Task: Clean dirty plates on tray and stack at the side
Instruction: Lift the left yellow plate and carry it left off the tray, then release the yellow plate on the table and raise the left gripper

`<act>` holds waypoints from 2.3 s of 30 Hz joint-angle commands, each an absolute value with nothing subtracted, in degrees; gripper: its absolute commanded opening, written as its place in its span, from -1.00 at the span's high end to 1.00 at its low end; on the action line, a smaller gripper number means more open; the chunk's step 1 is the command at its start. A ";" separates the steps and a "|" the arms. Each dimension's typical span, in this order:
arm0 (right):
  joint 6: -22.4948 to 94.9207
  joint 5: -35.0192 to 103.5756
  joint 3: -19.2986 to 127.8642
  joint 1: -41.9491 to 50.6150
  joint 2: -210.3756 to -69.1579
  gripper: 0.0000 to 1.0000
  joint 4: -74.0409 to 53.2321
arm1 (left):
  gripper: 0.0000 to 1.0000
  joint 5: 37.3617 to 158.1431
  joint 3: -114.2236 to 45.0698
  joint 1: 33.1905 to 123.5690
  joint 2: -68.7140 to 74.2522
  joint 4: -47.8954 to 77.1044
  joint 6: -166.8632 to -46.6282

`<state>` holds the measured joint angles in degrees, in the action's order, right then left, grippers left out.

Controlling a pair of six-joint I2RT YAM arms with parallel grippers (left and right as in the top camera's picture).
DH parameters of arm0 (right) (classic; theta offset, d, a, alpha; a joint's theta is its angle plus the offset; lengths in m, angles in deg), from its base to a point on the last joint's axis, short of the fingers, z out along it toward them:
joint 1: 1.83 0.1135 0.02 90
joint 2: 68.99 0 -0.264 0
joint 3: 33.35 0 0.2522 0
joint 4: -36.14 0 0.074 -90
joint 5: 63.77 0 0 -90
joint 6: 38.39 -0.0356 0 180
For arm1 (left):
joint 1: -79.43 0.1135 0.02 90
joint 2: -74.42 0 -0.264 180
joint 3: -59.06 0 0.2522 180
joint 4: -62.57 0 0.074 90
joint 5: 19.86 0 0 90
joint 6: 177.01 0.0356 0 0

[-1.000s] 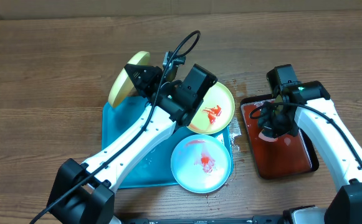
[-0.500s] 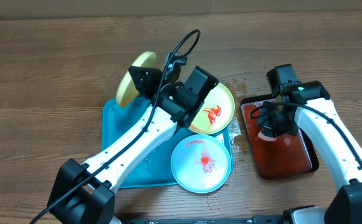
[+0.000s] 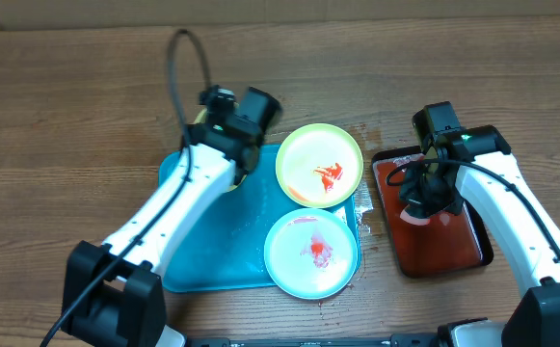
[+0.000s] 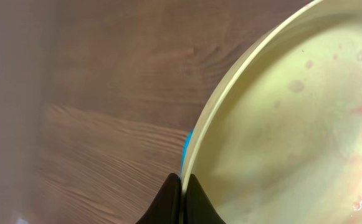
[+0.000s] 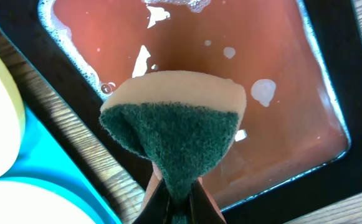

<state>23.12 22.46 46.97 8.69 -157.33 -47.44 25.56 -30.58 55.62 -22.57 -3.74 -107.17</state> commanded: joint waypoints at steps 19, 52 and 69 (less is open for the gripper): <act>23.10 26.60 47.06 8.54 -155.69 0.92 -47.29 | 0.91 66.48 -31.43 100.07 -22.12 2.05 -116.42; 23.56 27.43 47.06 8.54 -155.69 0.92 -47.13 | -0.39 68.31 -31.60 118.06 -34.29 1.81 -113.82; 24.85 27.43 47.06 8.54 -155.69 0.92 -45.28 | -0.29 71.57 -39.32 102.26 -16.78 -3.74 -103.39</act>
